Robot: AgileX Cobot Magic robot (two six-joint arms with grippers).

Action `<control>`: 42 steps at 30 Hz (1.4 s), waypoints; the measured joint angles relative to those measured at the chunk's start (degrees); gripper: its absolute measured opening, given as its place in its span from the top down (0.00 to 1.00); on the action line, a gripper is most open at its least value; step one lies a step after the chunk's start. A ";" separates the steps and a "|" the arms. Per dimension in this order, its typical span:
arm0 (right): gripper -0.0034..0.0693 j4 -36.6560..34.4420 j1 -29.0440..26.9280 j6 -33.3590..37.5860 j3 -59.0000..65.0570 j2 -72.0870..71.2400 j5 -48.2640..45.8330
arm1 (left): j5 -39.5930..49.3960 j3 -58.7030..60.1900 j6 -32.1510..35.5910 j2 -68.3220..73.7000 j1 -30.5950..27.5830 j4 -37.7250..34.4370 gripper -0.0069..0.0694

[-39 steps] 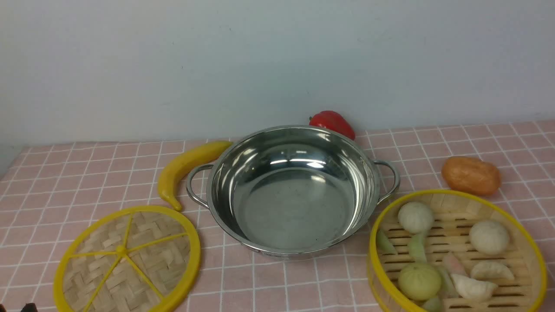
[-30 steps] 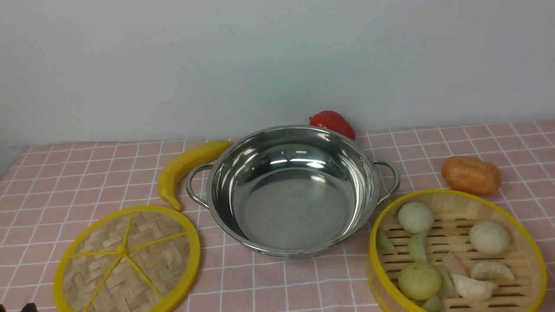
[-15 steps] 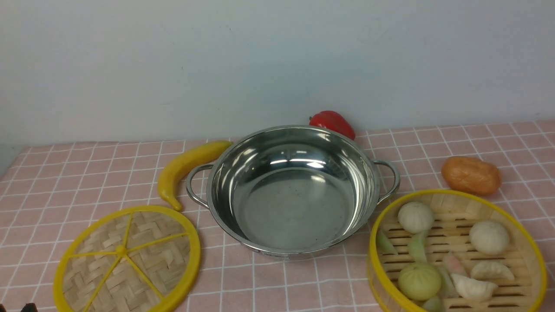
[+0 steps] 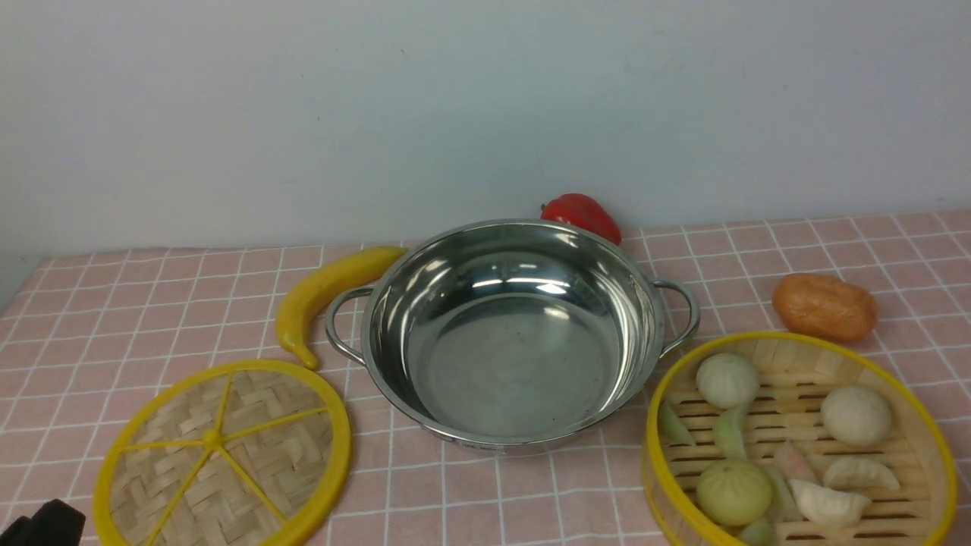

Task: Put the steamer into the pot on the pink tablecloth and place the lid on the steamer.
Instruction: 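Reach for and grasp the rim of the bamboo steamer holding the buns with the right gripper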

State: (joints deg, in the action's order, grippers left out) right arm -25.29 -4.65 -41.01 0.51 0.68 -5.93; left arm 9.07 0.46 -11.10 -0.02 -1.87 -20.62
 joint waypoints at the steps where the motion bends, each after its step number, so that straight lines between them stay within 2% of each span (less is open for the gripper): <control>1: 0.62 -0.98 0.00 -0.27 0.00 0.00 0.40 | -1.43 0.00 1.13 0.00 0.00 -0.14 0.59; 8: 0.62 -4.30 0.00 -2.47 0.00 0.00 4.11 | -6.72 0.00 4.85 0.00 0.00 -0.20 0.59; 10: 0.62 -6.65 0.07 -6.09 0.00 0.00 11.15 | -9.64 0.06 5.04 0.00 0.00 -0.20 0.59; 11: 0.62 -6.65 0.15 -6.09 0.00 0.00 11.15 | -10.08 0.11 4.99 0.00 0.00 -0.20 0.59; 14: 0.62 -5.81 1.00 -10.60 -0.51 0.00 27.37 | -19.68 0.11 3.34 0.00 0.00 -0.20 0.59; 15: 0.62 -5.22 1.05 -10.82 -1.03 0.00 29.29 | -21.23 0.11 2.92 0.00 0.00 -0.20 0.59; 17: 0.62 1.35 1.12 -10.73 -5.58 0.56 41.05 | -32.58 -0.25 0.34 0.00 0.00 0.89 0.59; 18: 0.62 2.61 1.12 -10.60 -6.54 0.67 41.61 | -34.00 -0.50 -0.05 0.00 0.00 1.24 0.59; 19: 0.62 8.27 1.12 -9.92 -11.00 2.00 44.07 | -38.38 -2.81 -0.68 -0.05 0.00 3.30 0.59; 22: 0.62 21.25 1.12 -9.68 -20.44 5.51 40.10 | -40.55 -9.19 -1.04 -0.11 0.00 9.03 0.59; 23: 0.62 22.26 1.12 -9.68 -21.95 5.81 39.53 | -40.46 -10.29 -1.03 -0.01 0.00 9.46 0.59; 27: 0.62 43.85 1.12 -13.48 -36.16 12.85 25.26 | -32.08 -21.28 -1.03 2.69 0.00 17.94 0.59; 29: 0.62 56.92 1.12 -20.76 -44.09 18.41 13.36 | -19.23 -30.02 -1.03 7.25 0.00 24.15 0.59; 31: 0.62 60.36 1.12 -23.25 -46.01 20.26 9.24 | -13.71 -32.58 -1.03 9.25 0.00 25.89 0.59; 33: 0.62 65.12 1.12 -26.23 -48.63 24.07 0.34 | -0.70 -37.51 -1.03 14.57 0.00 28.36 0.59; 35: 0.62 65.38 1.12 -25.33 -49.44 26.52 -6.27 | 11.02 -41.01 -1.03 19.38 0.00 29.24 0.59; 37: 0.62 62.27 1.12 -21.21 -49.70 28.42 -12.44 | 20.34 -43.38 -1.03 23.78 0.00 29.46 0.59; 39: 0.62 56.77 1.12 -13.99 -49.70 30.33 -19.28 | 28.71 -45.13 -0.92 27.89 0.00 29.60 0.59; 42: 0.62 45.58 1.12 1.61 -49.70 34.37 -31.45 | 36.77 -46.27 0.44 33.68 0.00 29.60 0.59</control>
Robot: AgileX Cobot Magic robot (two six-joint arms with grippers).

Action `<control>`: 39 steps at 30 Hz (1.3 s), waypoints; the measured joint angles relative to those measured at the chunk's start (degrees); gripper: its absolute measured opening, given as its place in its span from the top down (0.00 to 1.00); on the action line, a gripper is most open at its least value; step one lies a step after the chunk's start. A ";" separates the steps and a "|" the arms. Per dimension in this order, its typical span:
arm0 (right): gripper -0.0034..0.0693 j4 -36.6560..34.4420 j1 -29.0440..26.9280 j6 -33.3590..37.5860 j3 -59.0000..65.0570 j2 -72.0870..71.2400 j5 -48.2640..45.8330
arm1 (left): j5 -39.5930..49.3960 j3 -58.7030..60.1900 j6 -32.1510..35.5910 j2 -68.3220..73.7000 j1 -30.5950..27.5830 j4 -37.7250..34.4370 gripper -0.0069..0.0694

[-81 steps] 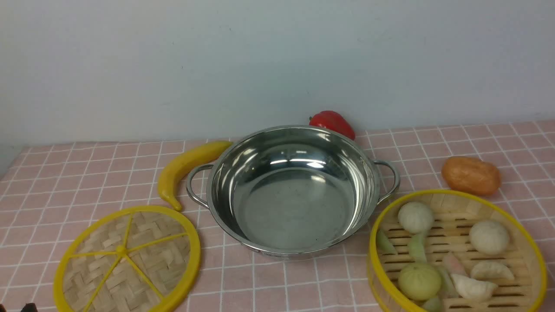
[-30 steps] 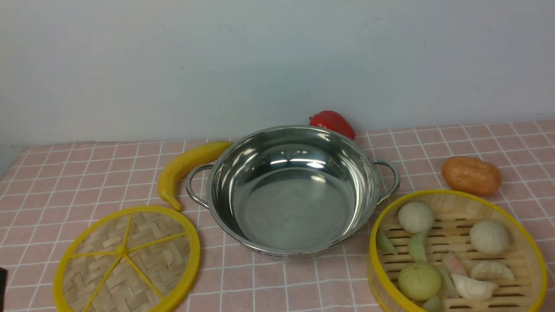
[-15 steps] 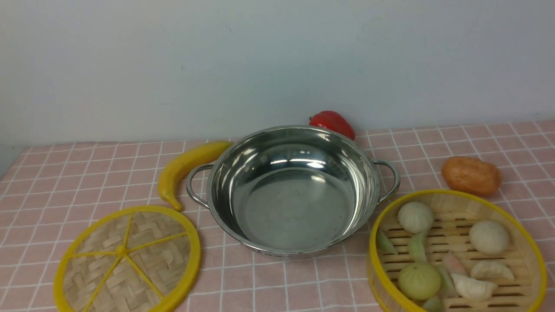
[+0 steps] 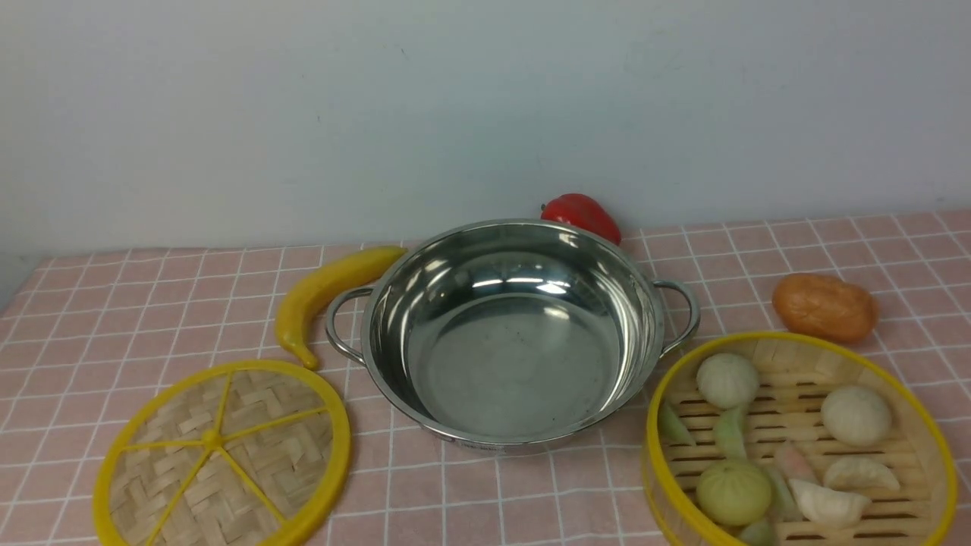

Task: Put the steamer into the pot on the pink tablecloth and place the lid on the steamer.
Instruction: 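Reach for and grasp the rim of the bamboo steamer holding the buns with the right gripper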

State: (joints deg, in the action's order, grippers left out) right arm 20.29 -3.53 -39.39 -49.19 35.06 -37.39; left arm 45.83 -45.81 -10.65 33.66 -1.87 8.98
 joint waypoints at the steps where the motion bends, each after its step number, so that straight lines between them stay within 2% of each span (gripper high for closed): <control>1: 0.62 -2.99 0.00 5.35 0.00 1.52 -3.65 | 1.89 -0.16 0.94 1.65 0.00 -0.22 0.59; 2: 0.62 -8.05 0.00 11.38 0.00 3.38 -7.47 | 3.63 -0.21 2.24 3.11 0.00 -0.54 0.59; 5: 0.62 -15.93 0.00 21.98 0.00 7.86 -13.83 | 6.04 -0.27 5.84 6.87 0.00 -2.02 0.59; 11: 0.62 -23.59 0.00 29.81 0.00 19.68 -20.77 | 9.05 -0.43 13.83 13.05 0.00 -8.98 0.59; 16: 0.62 -24.44 0.00 32.25 0.00 31.15 -20.87 | 9.72 -0.43 16.56 18.07 0.00 -12.63 0.59; 21: 0.62 -25.13 0.00 32.55 0.00 39.38 -17.62 | 10.09 -0.43 17.32 21.85 0.00 -12.92 0.59; 39: 0.62 -27.51 0.00 35.28 -0.02 54.96 -5.88 | 10.09 -0.43 17.32 23.36 0.00 -12.98 0.59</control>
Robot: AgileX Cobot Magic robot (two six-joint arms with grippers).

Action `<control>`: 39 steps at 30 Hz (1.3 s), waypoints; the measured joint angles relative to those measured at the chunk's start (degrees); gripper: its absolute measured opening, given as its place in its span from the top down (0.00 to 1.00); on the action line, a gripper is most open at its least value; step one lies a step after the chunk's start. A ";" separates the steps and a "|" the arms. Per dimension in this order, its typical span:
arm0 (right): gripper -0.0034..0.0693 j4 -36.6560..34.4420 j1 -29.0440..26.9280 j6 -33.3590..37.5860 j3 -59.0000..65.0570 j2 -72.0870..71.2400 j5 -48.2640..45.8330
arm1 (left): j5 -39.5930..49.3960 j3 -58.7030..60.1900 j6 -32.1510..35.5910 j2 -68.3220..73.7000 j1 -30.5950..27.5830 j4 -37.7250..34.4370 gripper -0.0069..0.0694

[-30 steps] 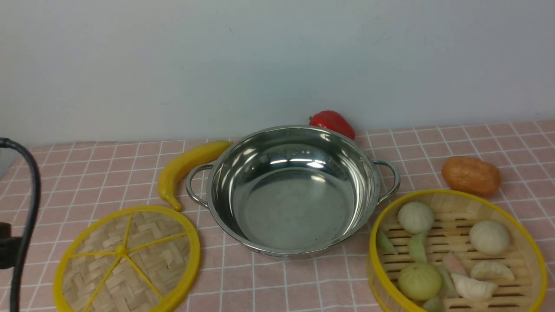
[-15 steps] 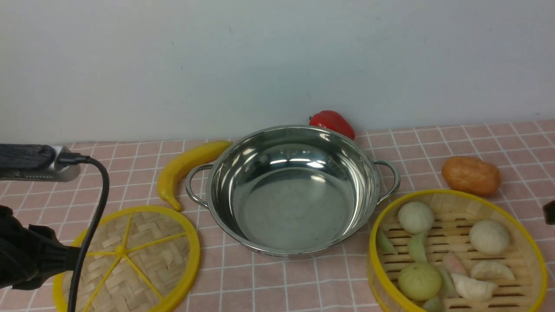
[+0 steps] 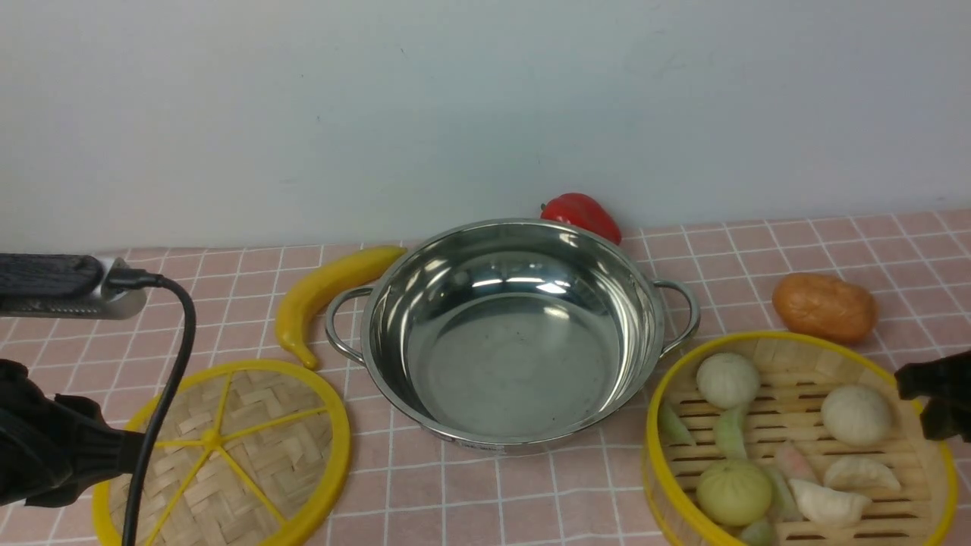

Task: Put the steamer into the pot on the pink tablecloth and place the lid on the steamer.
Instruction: 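Reach for and grasp the rim of the bamboo steamer holding the buns with the right gripper, then place the bamboo steamer basket of food into the steel pot with the right gripper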

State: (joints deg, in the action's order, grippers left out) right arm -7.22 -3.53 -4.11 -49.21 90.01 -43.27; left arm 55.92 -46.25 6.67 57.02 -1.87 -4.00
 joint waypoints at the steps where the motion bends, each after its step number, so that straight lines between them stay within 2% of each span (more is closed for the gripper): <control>1: 0.62 -0.21 0.00 0.05 -0.05 1.42 0.60 | 0.00 0.00 0.06 0.00 0.00 0.00 0.59; 3: 0.62 -0.36 0.12 0.06 -0.11 2.52 1.14 | 0.00 0.00 0.05 0.00 0.00 0.00 0.59; 6: 0.67 -0.69 0.12 0.00 -0.11 4.88 1.76 | 0.00 0.00 0.05 0.00 0.00 -0.06 0.59; 8: 0.82 -0.76 0.32 0.19 -0.11 5.62 1.55 | 0.00 0.00 0.05 0.00 0.00 -0.06 0.59; 9: 0.87 0.04 0.32 0.65 -0.19 5.57 1.17 | 0.00 0.00 0.05 0.00 0.00 -0.06 0.59; 21: 0.87 2.17 0.39 0.34 -0.54 -2.96 -12.19 | 0.00 0.00 0.05 0.00 0.00 -0.06 0.59; 27: 0.87 2.17 1.27 0.40 -7.08 -9.65 -22.34 | 0.00 0.00 0.05 0.00 0.00 -0.06 0.59; 33: 0.87 2.17 10.35 -1.79 -19.21 -8.22 -25.03 | 0.00 0.00 0.05 0.00 0.00 -0.06 0.59; 35: 0.87 2.47 17.55 -4.60 -27.73 -3.32 -25.10 | 0.00 0.00 0.05 0.00 0.00 -0.06 0.59; 37: 0.87 3.40 22.05 -7.13 -35.16 2.72 -25.20 | 0.00 0.00 0.05 0.00 0.00 -0.06 0.59; 39: 0.87 3.93 23.83 -8.10 -38.64 5.83 -25.25 | 0.00 0.00 0.05 0.00 0.00 -0.06 0.59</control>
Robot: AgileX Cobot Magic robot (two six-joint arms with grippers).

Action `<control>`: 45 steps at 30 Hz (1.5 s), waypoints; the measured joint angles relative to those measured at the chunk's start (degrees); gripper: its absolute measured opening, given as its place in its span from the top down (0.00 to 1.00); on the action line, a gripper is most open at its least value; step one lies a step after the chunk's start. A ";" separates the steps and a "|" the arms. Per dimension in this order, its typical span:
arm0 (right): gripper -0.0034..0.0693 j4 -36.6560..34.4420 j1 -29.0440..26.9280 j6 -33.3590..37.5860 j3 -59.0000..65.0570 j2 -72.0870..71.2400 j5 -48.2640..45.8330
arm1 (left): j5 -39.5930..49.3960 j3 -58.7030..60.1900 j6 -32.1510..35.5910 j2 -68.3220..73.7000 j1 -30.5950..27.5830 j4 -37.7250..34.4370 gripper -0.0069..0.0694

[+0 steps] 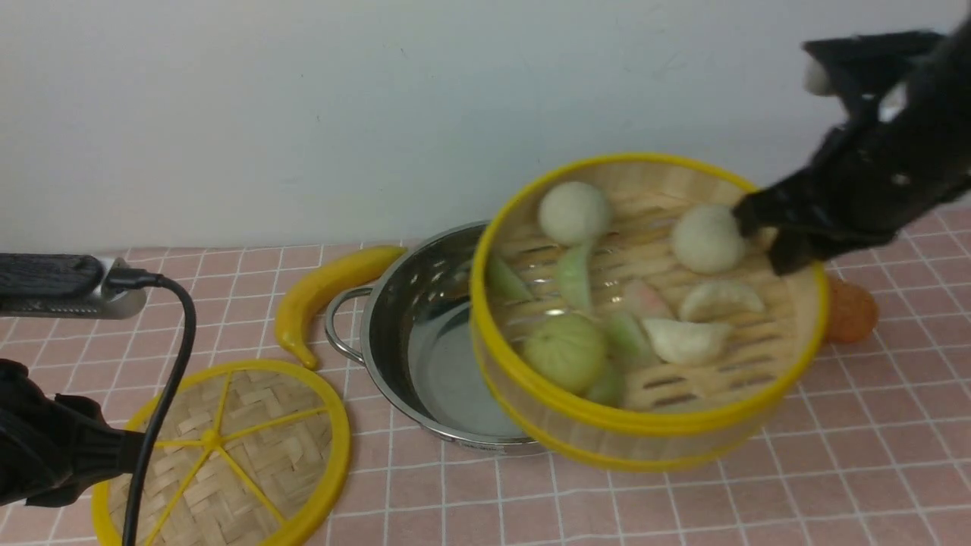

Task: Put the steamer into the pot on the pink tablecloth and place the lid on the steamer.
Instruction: 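Place the bamboo steamer basket of food into the steel pot with the right gripper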

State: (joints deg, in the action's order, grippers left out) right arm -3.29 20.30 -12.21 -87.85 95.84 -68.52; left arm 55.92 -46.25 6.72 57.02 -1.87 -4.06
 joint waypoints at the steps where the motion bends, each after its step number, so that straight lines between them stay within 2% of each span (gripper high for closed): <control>1: 0.87 0.55 1.92 -0.96 -4.15 4.52 0.00 | 0.00 0.00 0.00 0.00 0.00 0.00 0.59; 8: 0.87 1.94 4.66 -2.40 -24.37 24.50 -2.44 | 0.00 0.00 0.00 0.00 0.00 0.00 0.59; 13: 0.87 1.87 4.71 -2.18 -30.86 31.13 -2.71 | 0.00 0.00 0.00 0.00 0.00 0.00 0.59; 37: 0.85 0.60 4.77 -1.77 -33.80 40.28 -2.90 | 0.00 0.00 0.00 0.00 0.00 0.00 0.59; 39: 0.78 0.15 4.77 -1.88 -33.91 40.28 -2.83 | -0.80 0.00 0.00 0.00 0.00 0.00 0.59; 40: 0.78 0.07 4.77 -1.88 -33.91 40.28 -2.83 | -0.89 0.00 0.00 0.00 0.00 0.00 0.59; 44: 0.57 -0.58 4.77 -2.07 -34.02 39.67 -2.33 | -4.04 0.00 0.00 1.89 0.00 -0.05 0.59; 45: 0.56 -0.58 4.77 -2.07 -34.02 39.60 -2.33 | -4.17 0.00 0.00 2.06 0.00 -0.05 0.59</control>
State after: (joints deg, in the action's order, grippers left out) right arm -3.87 25.07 -14.28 -121.87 135.44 -70.84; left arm 51.75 -46.25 6.72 59.08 -1.87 -4.11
